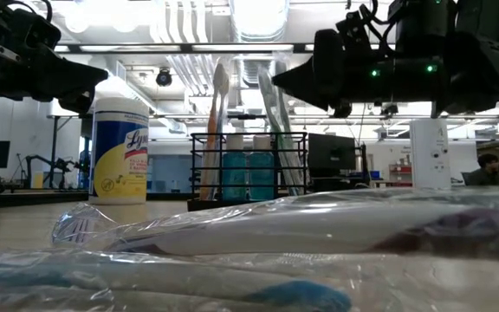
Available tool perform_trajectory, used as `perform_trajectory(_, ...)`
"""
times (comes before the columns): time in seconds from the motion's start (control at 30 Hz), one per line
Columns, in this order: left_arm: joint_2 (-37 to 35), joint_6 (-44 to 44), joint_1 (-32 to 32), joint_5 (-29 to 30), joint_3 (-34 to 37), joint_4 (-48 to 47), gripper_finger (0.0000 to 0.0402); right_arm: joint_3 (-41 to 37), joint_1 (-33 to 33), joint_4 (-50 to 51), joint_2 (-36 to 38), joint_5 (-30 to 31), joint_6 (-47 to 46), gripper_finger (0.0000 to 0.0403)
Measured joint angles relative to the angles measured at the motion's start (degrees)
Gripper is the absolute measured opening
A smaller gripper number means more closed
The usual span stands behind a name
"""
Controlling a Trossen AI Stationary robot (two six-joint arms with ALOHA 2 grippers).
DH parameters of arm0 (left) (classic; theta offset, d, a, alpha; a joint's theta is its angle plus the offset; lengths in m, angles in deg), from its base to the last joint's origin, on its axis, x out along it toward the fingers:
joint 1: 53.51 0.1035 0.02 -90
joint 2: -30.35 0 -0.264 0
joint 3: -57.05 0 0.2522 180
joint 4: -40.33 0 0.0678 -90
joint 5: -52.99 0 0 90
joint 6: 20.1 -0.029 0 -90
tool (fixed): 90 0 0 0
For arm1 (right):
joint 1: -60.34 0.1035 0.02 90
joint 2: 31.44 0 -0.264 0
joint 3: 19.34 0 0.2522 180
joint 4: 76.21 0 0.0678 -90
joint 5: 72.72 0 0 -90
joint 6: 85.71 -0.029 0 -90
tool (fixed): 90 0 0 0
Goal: Pick & Place toothbrushing station
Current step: Put the green toothbrush into the wire organizer
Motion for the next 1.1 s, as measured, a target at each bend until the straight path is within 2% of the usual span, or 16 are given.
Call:
perform_trajectory(0.1,0.0,-0.01,-0.01,0.0,0.0,0.01,0.0012,0.0,0.0,0.98,0.23,0.12,-0.36,0.0138)
perform_trajectory(0.37,-0.02,-0.01,0.0,0.0,0.0,0.01,0.0012,0.0,0.0,2.44,0.46,-0.1,-0.95,0.0019)
perform_trajectory(1.1,-0.02,-0.07,-0.02,0.0,0.0,0.03,0.0012,0.11,0.0,9.54,0.57,1.59,-5.34,0.0014)
